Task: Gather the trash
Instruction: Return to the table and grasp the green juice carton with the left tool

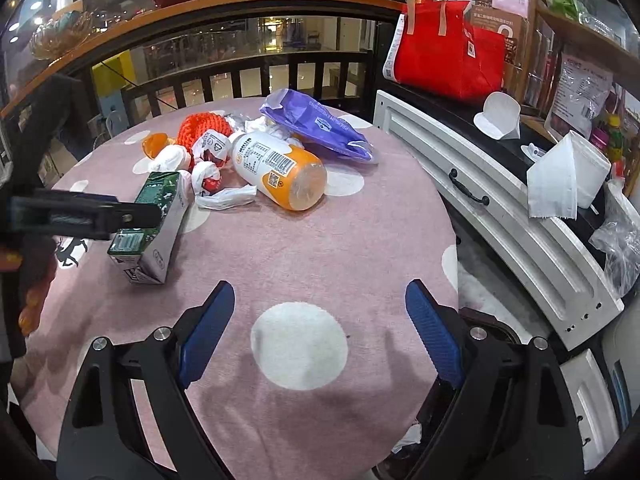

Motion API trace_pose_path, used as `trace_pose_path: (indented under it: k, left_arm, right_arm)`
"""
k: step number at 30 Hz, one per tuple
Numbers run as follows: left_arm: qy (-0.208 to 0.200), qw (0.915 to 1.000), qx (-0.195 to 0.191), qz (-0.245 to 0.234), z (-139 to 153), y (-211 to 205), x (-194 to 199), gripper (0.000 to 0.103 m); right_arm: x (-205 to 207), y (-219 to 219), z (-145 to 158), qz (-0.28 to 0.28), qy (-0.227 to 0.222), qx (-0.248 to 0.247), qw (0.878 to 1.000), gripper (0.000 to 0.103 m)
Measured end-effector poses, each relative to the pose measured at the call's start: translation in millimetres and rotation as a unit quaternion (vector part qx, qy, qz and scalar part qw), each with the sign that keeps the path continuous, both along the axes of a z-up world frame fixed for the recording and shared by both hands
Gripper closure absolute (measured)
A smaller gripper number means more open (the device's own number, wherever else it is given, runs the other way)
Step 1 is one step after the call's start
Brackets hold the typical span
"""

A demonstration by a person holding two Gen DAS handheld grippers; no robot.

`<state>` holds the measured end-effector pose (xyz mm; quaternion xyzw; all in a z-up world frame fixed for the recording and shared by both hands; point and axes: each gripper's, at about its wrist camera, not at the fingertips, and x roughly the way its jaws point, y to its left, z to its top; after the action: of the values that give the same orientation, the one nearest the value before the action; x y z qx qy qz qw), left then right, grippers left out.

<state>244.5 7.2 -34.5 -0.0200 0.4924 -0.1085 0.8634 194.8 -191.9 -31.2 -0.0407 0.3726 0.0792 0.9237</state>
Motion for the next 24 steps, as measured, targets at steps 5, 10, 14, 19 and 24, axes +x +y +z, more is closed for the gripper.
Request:
trace_pose_path:
  k: [5,10,14,19,24]
  left_arm:
    - [0.062,0.998,-0.003,0.014,-20.3,5.0,30.9,0.016]
    - [0.063,0.998,-0.008,0.003,-21.0,7.9,31.1,0.031]
    - [0.058,0.998,-0.027,0.001,-17.6,17.2,19.5,0.041]
    - [0.059,0.9965,-0.058,-0.014,-15.0,29.0,-0.4,0.051]
    - [0.047,0.9969,-0.061,-0.015,-13.5,37.7,-15.4,0.051]
  right_arm:
    - [10.6,-4.7,-5.8,0.003,0.009,0.001,1.0,0.016]
    - [29.6,-3.3,-7.8,0.015,0.014,-0.001,1.0,0.016]
    - [52.3,3.8,-4.0,0.046,0.018,-0.004,0.999,0.017]
    - [92.1,21.2,3.7,0.104,0.035,-0.01,0.994,0.025]
    - [134.9,50.1,11.6,0.157,0.047,-0.043,0.985,0.032]
